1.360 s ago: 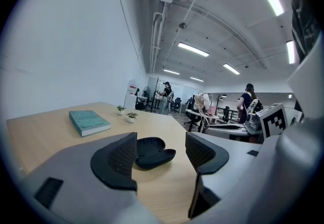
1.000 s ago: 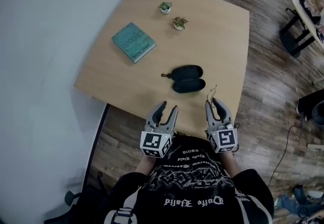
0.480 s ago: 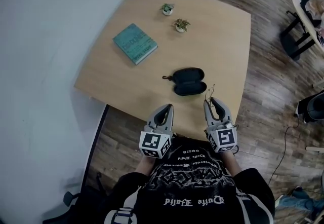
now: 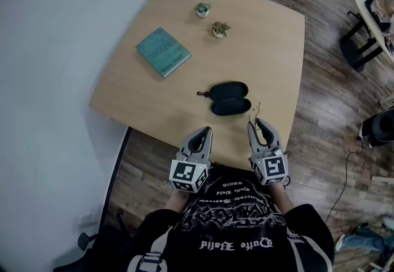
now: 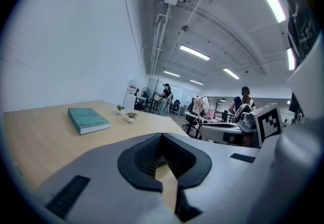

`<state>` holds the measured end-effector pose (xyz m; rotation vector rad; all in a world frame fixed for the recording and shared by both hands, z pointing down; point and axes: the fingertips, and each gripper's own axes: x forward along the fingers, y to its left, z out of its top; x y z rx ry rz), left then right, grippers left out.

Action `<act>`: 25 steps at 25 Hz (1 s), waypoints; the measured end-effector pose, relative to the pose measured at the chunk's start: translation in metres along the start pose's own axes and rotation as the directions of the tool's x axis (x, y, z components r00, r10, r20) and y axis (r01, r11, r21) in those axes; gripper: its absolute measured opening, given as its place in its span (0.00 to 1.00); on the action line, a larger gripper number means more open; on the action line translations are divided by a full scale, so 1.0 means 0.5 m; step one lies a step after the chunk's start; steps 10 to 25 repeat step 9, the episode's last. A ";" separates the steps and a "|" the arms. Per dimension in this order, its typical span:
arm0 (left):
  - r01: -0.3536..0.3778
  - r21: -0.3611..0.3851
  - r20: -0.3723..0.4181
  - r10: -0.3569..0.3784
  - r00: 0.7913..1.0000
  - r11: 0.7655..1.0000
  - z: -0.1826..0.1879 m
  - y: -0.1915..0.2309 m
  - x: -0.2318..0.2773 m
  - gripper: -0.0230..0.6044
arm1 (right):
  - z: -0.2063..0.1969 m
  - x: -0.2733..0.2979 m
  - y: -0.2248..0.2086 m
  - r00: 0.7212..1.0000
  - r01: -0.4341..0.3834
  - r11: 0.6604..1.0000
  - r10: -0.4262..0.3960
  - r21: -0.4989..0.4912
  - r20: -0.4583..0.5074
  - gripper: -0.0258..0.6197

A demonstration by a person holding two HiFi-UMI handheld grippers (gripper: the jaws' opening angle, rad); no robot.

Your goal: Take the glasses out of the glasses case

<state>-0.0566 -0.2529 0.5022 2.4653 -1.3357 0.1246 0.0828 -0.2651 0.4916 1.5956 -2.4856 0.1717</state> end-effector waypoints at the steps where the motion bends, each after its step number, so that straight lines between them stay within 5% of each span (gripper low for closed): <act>1: -0.001 -0.001 0.000 0.001 1.000 1.000 0.000 0.000 -0.001 0.04 | 0.000 0.000 0.001 1.000 -0.001 1.000 0.001 -0.001 0.000 0.18; 25: -0.014 -0.008 0.001 0.014 1.000 1.000 -0.003 0.008 -0.003 0.04 | -0.006 0.005 0.008 1.000 -0.016 1.000 0.015 -0.016 -0.010 0.18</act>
